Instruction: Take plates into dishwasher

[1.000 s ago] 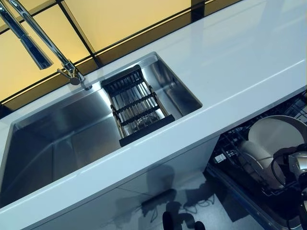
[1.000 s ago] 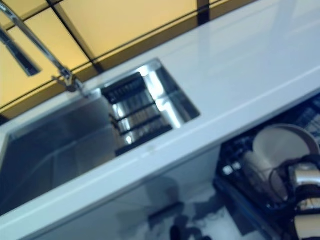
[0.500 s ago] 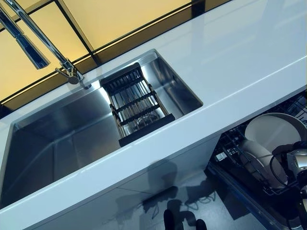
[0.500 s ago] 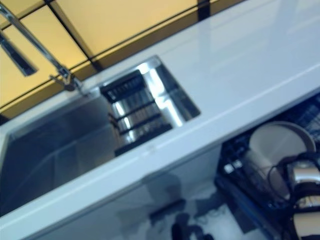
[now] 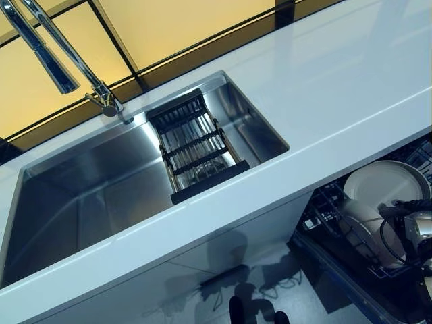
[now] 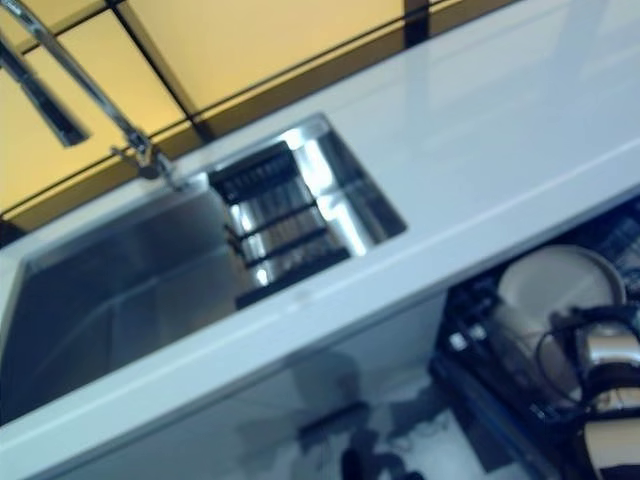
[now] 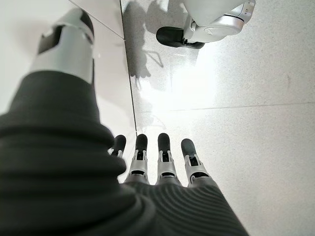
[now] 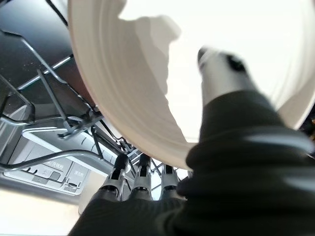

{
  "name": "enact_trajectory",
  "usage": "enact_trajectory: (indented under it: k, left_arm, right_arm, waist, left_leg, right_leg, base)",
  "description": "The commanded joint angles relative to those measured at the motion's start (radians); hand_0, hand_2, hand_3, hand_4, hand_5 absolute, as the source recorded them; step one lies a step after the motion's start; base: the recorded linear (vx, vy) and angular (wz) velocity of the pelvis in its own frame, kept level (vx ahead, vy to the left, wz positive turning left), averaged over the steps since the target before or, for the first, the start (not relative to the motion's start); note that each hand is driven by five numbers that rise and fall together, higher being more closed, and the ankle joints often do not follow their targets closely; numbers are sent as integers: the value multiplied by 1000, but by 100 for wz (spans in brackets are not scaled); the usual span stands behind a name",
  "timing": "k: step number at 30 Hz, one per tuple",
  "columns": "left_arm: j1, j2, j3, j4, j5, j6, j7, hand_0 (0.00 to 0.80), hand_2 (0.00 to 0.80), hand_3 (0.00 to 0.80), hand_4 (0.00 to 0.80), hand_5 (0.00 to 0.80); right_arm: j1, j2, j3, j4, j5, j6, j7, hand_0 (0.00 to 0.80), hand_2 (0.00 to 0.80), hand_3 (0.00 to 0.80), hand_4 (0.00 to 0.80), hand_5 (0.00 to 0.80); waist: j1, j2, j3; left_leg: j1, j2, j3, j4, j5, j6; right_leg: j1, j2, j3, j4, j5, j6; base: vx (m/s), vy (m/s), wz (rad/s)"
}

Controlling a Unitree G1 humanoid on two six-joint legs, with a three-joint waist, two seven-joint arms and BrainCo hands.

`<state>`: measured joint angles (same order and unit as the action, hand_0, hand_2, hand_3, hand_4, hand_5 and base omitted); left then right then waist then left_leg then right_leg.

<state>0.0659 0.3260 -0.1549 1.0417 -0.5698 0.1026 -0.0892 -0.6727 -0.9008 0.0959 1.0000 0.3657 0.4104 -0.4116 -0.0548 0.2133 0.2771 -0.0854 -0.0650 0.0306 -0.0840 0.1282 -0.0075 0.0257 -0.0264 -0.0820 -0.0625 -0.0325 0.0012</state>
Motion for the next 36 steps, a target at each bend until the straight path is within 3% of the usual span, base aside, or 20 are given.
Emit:
enact_trajectory:
  k: [1, 11, 20, 36]
  left_arm:
    - [-24, -1, -39, 28, 22, 2, 22, 0, 0, 0, 0, 0]
    - [-20, 17, -17, 40, 56, 13, 33, 0, 0, 0, 0, 0]
    - [-25, 39, 14, 74, 82, 69, 74, 0, 0, 0, 0, 0]
    - [-81, 54, 44, 174, 101, 102, 85, 0, 0, 0, 0, 0]
  right_arm:
    - [-68, -39, 49, -11, 6, -48, -50, 0, 0, 0, 0, 0]
    - [-20, -75, 11, -75, 7, -18, -80, 0, 0, 0, 0, 0]
    - [43, -154, -46, -132, -3, 26, -76, 0, 0, 0, 0, 0]
    - [123, -261, -141, -145, -49, 57, -42, 0, 0, 0, 0, 0]
  waist:
    - [47, -56, -61]
    - [45, -132, -91]
    - [42, -211, -153]
    - [32, -275, -225]
  left_leg:
    - [70, -19, 31, -3, -104, -17]
    - [103, -2, 29, -3, -117, -14]
    - [151, 25, 32, -3, -130, -17]
    - [197, 48, 59, -3, -151, -16]
  right_leg:
    - [-115, -76, 2, -7, 145, 129]
    - [-77, -59, 6, -12, 146, 131]
    - [-17, -36, 6, -22, 136, 130]
    - [31, -26, 14, -25, 114, 127]
  base:
    - [47, -7, 5]
    - [41, -18, 2]
    - [64, -14, 0]
    - [-1, 26, -5]
